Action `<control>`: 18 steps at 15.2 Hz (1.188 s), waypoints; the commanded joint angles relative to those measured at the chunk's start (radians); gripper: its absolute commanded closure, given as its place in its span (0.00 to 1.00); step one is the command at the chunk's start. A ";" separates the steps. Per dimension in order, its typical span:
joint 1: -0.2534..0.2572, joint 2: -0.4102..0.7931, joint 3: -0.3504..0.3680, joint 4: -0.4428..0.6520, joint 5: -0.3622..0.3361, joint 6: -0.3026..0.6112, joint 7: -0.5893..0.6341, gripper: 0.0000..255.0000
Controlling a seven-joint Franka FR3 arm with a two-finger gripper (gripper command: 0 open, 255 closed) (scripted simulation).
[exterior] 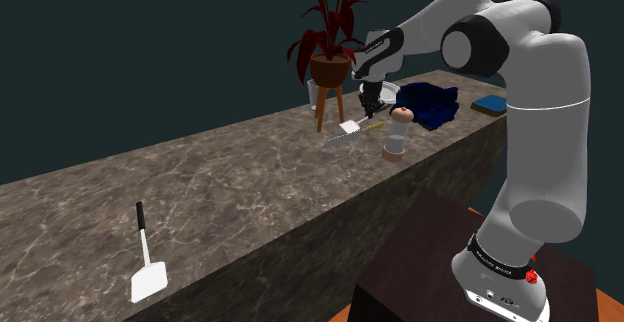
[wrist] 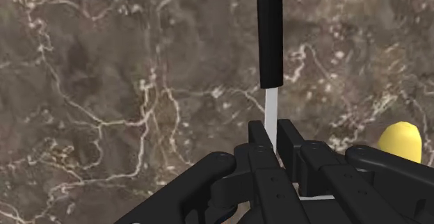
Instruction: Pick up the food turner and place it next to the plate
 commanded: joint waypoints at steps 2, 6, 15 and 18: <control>-0.004 0.010 0.003 -0.004 0.007 0.013 -0.004 1.00; -0.004 0.010 0.003 -0.004 0.007 0.013 -0.004 1.00; 0.002 -0.007 -0.002 0.009 -0.005 -0.014 0.003 0.00; 0.015 -0.048 -0.016 0.051 -0.033 -0.092 0.021 0.00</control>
